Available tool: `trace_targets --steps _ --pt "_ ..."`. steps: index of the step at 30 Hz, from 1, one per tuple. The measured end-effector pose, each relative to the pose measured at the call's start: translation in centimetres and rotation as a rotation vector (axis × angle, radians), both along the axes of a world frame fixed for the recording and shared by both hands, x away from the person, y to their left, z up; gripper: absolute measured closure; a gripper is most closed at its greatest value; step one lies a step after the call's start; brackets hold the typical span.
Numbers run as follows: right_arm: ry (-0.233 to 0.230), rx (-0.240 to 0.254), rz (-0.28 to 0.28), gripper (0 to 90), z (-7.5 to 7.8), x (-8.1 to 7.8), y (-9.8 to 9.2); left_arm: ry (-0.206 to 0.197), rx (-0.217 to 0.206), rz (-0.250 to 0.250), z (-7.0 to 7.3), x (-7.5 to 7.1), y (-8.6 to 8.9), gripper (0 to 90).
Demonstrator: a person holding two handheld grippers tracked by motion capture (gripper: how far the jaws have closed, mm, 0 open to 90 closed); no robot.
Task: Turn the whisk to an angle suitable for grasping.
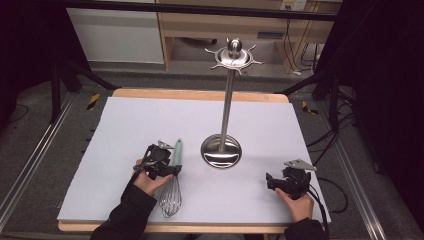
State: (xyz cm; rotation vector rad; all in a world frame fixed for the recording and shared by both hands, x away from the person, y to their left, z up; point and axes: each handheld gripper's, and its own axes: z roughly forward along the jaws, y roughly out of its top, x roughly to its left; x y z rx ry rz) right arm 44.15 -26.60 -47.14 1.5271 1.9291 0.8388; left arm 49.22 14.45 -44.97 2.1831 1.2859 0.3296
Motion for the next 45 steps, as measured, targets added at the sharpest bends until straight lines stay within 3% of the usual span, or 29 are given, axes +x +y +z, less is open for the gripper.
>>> trace_targets --steps 9,22,38,45 --pt "0.002 -0.002 0.001 7.0 0.0 0.0 0.0 0.042 -0.004 0.009 -0.3 0.4 -0.3 55.5" --pt "0.005 -0.002 0.001 7.1 -0.1 0.0 0.1 0.103 0.002 0.056 -0.4 1.2 -0.5 58.8" --pt "0.008 -0.001 0.007 7.1 -0.1 0.1 0.1 0.133 0.027 0.084 0.1 1.1 0.6 65.1" --pt "0.009 0.000 0.008 7.2 -0.1 0.1 0.1 0.126 0.030 0.057 0.1 0.9 0.2 65.6"
